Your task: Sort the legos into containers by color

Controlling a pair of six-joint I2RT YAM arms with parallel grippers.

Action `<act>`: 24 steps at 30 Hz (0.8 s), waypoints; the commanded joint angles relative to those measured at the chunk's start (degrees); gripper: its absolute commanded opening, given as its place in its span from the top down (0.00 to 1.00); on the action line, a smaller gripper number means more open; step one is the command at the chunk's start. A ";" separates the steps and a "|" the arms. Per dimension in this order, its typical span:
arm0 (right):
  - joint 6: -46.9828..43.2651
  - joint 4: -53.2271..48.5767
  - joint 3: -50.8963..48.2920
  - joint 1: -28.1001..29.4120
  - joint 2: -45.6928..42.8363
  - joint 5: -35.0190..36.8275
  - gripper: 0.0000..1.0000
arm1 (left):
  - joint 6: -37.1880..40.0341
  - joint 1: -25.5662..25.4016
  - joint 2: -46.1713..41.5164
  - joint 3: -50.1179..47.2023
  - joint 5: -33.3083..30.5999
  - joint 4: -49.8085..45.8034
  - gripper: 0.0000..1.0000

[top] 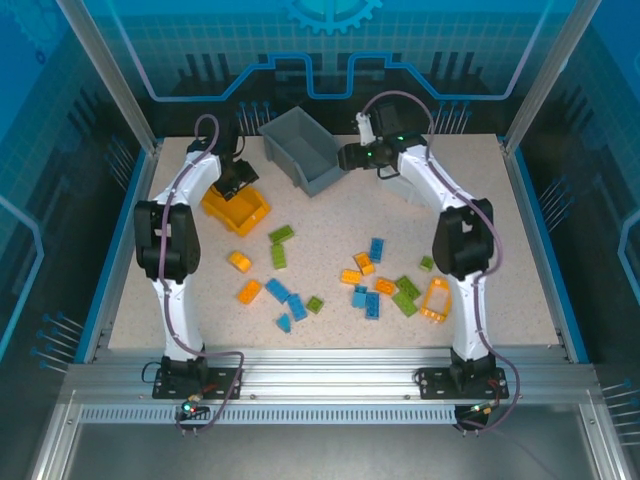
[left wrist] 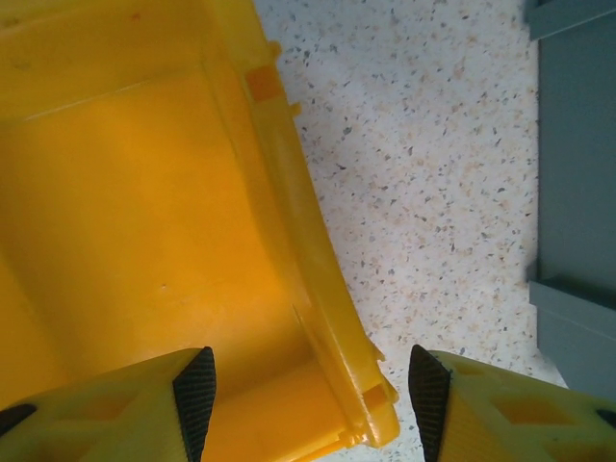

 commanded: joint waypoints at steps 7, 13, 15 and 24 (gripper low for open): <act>-2.03 -2.39 22.32 0.35 18.34 -1.42 0.33 | 2.60 0.20 4.85 2.50 -0.15 2.81 0.47; -1.79 -1.54 30.84 0.36 25.70 -0.74 0.33 | 5.13 -0.32 7.75 4.39 3.04 3.98 0.62; -1.34 -1.14 32.19 0.35 27.15 -0.83 0.33 | 6.05 -0.91 7.87 4.20 3.90 4.37 0.67; -2.17 -1.95 32.08 1.47 27.15 3.76 0.65 | 6.78 -6.96 5.94 -1.04 6.09 5.66 0.80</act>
